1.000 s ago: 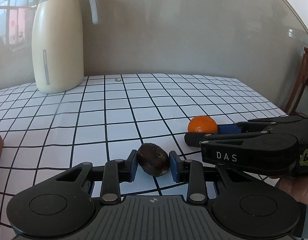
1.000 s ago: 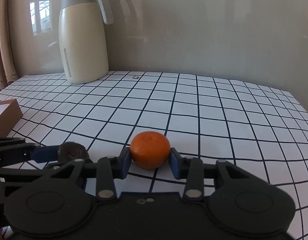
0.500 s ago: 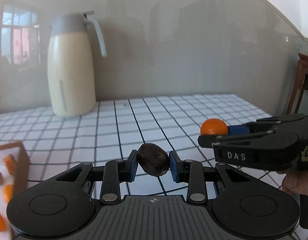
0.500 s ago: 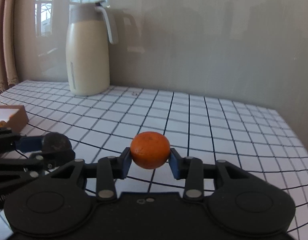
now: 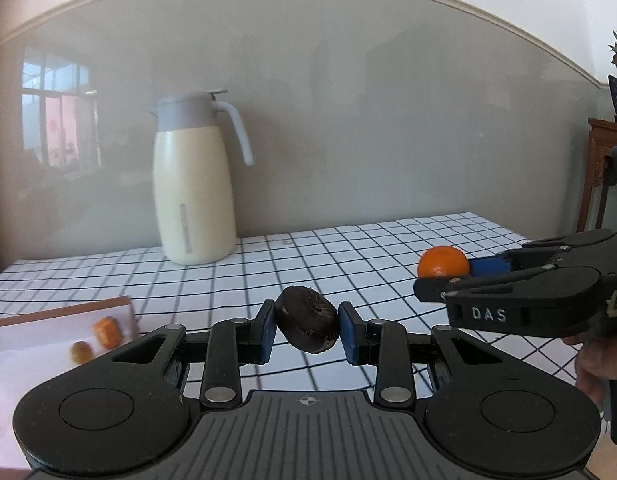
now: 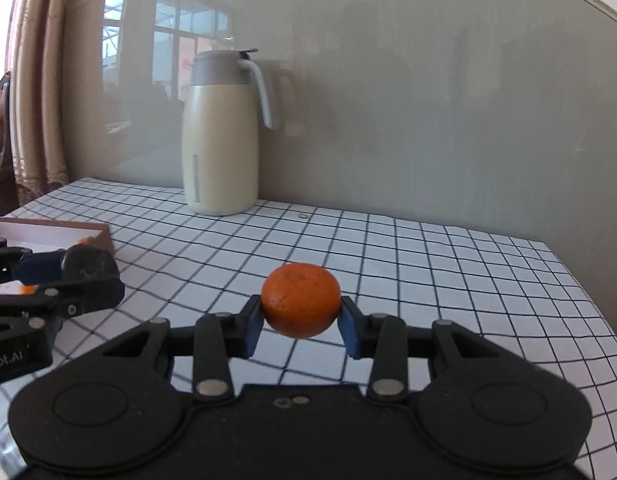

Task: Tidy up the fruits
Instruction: 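Carry the brown fruit and orange over the cardboard box with both grippers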

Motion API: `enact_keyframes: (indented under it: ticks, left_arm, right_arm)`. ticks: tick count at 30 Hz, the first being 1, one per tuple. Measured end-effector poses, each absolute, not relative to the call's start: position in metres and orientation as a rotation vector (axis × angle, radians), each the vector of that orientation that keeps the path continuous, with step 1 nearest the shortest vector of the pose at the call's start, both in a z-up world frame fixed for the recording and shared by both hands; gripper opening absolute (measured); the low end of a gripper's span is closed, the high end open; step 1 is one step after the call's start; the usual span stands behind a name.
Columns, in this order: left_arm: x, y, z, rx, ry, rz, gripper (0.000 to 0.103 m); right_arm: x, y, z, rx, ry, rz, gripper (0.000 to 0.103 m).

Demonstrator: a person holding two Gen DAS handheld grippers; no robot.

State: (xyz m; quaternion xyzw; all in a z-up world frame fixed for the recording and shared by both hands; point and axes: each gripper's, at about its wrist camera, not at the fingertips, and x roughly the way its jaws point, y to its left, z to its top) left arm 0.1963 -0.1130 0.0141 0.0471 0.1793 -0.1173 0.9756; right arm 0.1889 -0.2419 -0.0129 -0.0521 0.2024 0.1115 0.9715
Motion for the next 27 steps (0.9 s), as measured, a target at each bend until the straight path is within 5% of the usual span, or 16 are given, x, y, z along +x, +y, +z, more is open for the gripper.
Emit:
enact_keyframes:
  ticks: [27]
  left_arm:
    - [0.128,-0.009,0.025,0.073,0.303,0.037,0.033]
  right_arm:
    - [0.142,-0.125,0.010,-0.182,0.285,0.516,0.032]
